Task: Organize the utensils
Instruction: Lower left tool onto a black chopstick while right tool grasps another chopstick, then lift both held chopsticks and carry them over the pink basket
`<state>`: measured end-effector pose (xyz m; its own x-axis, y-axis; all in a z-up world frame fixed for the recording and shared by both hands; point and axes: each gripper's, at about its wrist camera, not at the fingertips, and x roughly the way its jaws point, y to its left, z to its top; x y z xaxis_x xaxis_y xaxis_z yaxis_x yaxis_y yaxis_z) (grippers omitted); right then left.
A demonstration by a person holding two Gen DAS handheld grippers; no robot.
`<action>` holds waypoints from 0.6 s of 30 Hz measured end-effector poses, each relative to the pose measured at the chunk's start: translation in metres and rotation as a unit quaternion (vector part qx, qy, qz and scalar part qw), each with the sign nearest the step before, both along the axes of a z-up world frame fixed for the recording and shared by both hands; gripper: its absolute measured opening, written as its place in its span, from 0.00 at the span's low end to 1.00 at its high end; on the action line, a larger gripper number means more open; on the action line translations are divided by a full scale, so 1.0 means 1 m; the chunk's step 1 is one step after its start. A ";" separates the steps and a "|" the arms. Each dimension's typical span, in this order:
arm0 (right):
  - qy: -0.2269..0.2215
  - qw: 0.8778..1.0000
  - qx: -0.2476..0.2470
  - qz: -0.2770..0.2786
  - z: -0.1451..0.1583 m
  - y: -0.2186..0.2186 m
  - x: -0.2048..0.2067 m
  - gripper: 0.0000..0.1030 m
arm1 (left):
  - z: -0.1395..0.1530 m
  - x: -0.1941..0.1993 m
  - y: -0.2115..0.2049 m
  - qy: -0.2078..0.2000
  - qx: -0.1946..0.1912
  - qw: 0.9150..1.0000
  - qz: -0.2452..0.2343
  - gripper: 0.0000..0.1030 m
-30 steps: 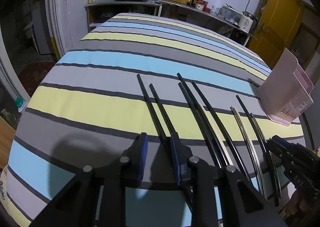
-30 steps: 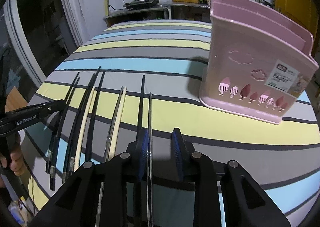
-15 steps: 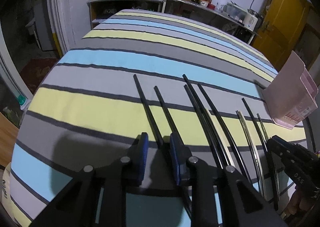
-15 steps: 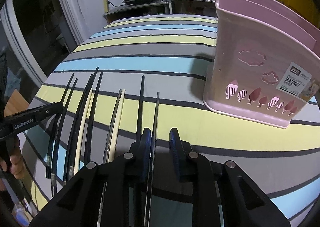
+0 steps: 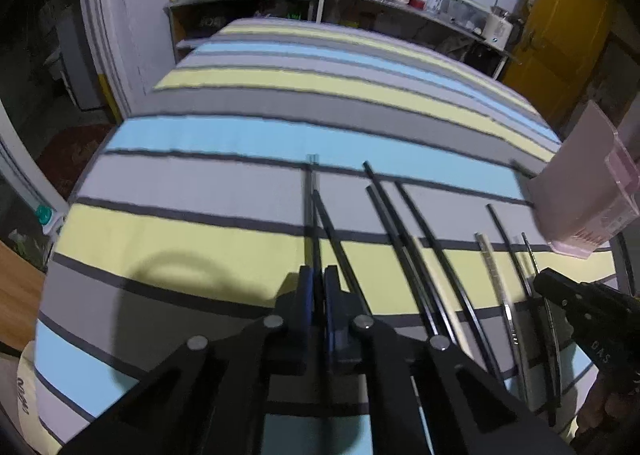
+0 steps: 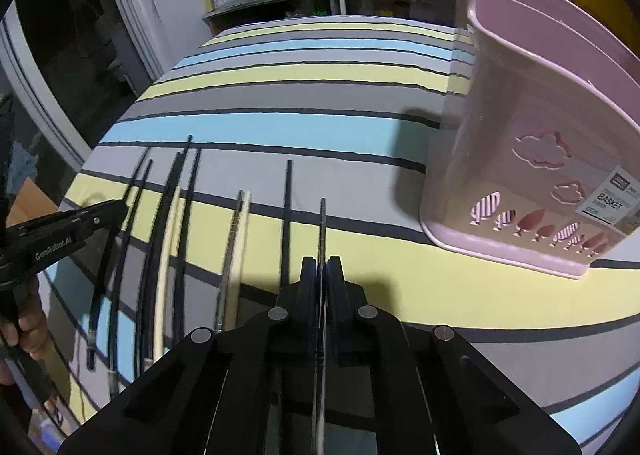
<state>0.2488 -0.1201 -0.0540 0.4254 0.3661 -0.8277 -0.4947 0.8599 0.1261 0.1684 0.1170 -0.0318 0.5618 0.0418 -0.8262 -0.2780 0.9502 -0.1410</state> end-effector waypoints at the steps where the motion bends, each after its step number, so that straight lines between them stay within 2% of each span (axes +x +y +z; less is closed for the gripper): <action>1: -0.005 1.000 0.005 0.000 0.005 -0.002 -0.003 0.05 | 0.005 -0.003 0.000 -0.005 0.000 1.000 -0.002 0.06; 3: -0.011 1.000 0.015 0.000 0.014 -0.006 -0.007 0.05 | 0.017 -0.009 0.002 -0.020 -0.011 1.000 -0.007 0.06; 12: -0.066 0.997 0.048 -0.006 0.071 -0.028 -0.029 0.05 | 0.089 -0.045 0.000 -0.097 -0.016 0.994 -0.045 0.06; 18: -0.096 0.993 0.064 -0.021 0.102 -0.047 -0.045 0.05 | 0.123 -0.056 -0.007 -0.122 -0.017 0.990 -0.071 0.06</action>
